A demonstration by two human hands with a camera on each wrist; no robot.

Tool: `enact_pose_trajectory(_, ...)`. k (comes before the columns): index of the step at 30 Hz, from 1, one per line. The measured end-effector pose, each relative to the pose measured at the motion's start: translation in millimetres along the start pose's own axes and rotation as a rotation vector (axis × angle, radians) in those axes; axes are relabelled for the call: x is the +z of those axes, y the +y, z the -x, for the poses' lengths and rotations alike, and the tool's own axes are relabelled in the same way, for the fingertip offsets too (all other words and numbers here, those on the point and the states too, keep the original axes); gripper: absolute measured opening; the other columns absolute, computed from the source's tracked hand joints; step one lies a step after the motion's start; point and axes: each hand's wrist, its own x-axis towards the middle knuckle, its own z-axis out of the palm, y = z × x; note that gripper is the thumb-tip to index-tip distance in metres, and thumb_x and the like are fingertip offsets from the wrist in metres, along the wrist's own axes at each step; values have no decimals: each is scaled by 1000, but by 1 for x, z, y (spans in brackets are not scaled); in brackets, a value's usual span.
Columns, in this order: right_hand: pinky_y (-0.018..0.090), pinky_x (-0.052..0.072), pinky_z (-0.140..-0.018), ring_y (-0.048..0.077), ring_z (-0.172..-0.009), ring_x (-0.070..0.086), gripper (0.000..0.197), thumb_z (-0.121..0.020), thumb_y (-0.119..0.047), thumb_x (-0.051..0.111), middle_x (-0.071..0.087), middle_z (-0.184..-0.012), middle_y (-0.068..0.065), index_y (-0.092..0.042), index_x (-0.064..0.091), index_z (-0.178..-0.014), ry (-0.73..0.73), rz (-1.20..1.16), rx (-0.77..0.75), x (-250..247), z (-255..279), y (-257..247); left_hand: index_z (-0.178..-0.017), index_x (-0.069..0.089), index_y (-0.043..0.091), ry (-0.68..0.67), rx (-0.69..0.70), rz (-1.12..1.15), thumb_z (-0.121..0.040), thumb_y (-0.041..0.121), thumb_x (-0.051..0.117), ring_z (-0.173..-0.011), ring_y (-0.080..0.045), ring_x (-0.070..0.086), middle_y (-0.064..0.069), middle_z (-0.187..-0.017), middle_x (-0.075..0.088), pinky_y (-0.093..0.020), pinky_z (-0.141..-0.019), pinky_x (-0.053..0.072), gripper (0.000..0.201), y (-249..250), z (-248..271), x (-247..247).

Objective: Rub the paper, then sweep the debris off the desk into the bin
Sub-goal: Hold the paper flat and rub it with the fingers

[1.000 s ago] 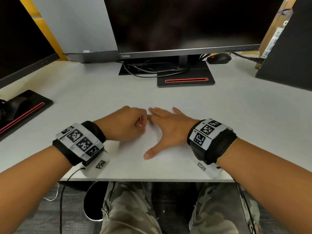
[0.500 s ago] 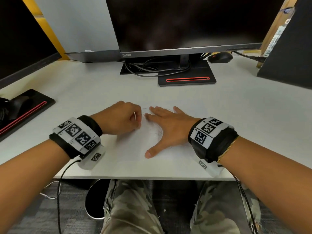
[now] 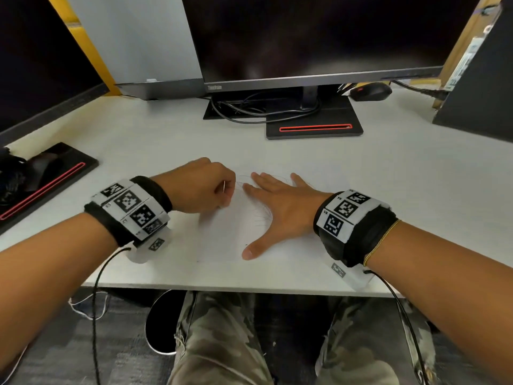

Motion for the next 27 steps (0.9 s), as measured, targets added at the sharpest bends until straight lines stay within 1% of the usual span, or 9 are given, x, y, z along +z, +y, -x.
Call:
enact_pose_trajectory(4,58,-18,-127,5,-159,-25,147,-59,-101,65,-26,-174,-13,-41,-15,-167,16,-30,-15,0,-1,2,-86,72,30,-112,78,65,-91,17,67,-66,2,61,14,-69,68,-11,-64,44,14,16,6,8)
enact_pose_trajectory(7,58,-13,-128,8,-161,-21,145,-61,-102,62,-24,-175,-11,-37,-11,-169,11,19,-10,-2,2,-1,-88,71,30,35,-4,-2,-93,19,68,-68,-4,64,10,-73,72,-27,-69,52,13,0,6,-3)
enact_pose_trajectory(10,53,9,-131,18,-163,13,123,-70,-93,68,13,-178,-5,-34,23,-168,140,-41,-34,-14,6,-5,-97,72,26,208,-49,222,-97,15,71,-76,-8,73,4,-79,78,-29,-77,59,11,-5,12,-15)
enact_pose_trajectory(13,40,51,-105,16,-118,66,65,-88,-66,75,63,-136,-4,-30,63,-141,413,-313,-132,-34,6,-9,-108,70,6,239,-43,702,-97,4,70,-83,-18,78,-11,-86,82,-26,-83,63,11,10,22,-11)
enact_pose_trajectory(17,34,59,-78,15,-76,79,20,-95,-21,81,62,-84,2,-14,79,-115,488,-648,-271,-39,4,-13,-108,65,-5,284,-54,987,-99,4,69,-82,-22,77,-18,-90,80,-30,-85,63,13,17,28,-10)
enact_pose_trajectory(21,33,62,-85,18,-81,79,20,-95,-13,80,62,-71,-4,-12,81,-115,517,-731,-196,-28,-6,-9,-108,69,15,306,-35,540,-100,25,71,-84,-12,77,1,-88,82,-35,-87,61,13,6,27,-5)
enact_pose_trajectory(23,23,57,-84,7,-84,74,24,-99,-15,75,72,-85,-11,-12,80,-122,505,-671,-113,-25,-12,-2,-129,65,28,228,-60,154,-94,55,69,-110,-11,71,9,-119,77,-39,-100,56,45,-6,27,2)
enact_pose_trajectory(25,21,52,-83,4,-82,73,28,-103,-14,68,76,-91,-4,-9,75,-130,417,-680,-74,-24,-16,2,-161,34,29,-33,-127,-93,-84,83,57,-151,-20,39,5,-165,41,-42,-123,36,97,-17,29,14)
enact_pose_trajectory(27,21,57,-84,6,-78,75,27,-103,-13,69,77,-85,-1,-6,74,-129,319,-726,-121,-23,-18,-3,-169,-1,26,-200,-145,-175,-80,94,46,-164,-18,-2,7,-177,-5,-47,-132,8,121,-23,30,27)
